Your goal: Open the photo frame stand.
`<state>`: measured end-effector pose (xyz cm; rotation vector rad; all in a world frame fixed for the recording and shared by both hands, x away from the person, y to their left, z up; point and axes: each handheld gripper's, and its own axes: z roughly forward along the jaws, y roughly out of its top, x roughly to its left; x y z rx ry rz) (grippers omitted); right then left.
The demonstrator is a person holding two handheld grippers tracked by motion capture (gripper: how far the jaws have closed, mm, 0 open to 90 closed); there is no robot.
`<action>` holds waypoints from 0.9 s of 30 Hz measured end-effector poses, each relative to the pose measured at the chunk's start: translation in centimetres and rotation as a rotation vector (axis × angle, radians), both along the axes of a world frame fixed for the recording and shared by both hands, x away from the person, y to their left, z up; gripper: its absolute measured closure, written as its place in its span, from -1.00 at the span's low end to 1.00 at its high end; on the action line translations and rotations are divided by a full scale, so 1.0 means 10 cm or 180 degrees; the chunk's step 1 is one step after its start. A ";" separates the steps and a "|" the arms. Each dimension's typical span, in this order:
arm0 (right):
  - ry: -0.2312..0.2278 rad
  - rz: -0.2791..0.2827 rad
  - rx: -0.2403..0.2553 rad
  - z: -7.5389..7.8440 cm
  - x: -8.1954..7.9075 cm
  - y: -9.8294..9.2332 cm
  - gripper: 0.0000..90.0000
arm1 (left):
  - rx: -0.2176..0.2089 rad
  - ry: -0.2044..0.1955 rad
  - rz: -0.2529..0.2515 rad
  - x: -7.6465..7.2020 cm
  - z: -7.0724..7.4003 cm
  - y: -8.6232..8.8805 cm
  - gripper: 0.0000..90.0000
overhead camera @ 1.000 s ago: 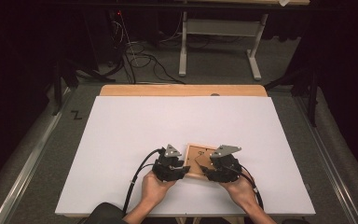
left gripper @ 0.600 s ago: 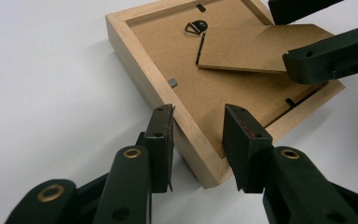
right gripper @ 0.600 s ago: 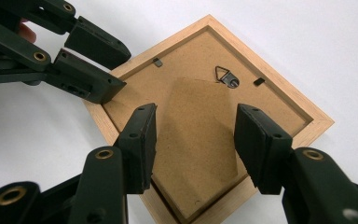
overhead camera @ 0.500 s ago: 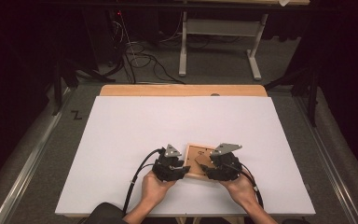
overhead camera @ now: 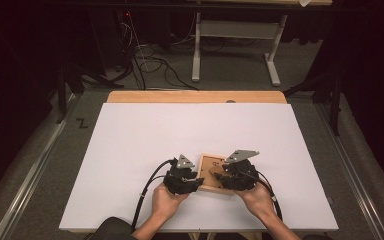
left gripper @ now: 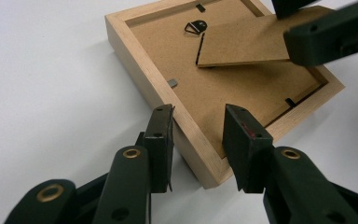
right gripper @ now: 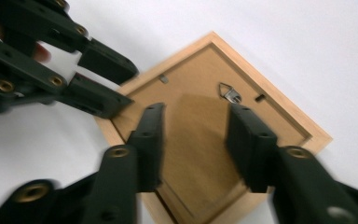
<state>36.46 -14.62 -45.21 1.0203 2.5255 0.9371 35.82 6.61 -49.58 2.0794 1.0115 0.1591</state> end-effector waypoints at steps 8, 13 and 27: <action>-0.0070 -0.0047 0.0012 0.01 -0.01 0.01 0.28 | -0.0003 0.0002 -0.0003 0.00 0.00 0.00 0.40; -0.0107 -0.0065 0.0096 0.06 -0.07 -0.14 0.20 | -0.0004 0.0003 -0.0001 0.00 0.00 0.00 0.40; 0.0000 -0.0038 0.0255 0.03 -0.29 -0.43 0.26 | -0.0018 0.0010 0.0007 0.00 0.00 0.00 0.39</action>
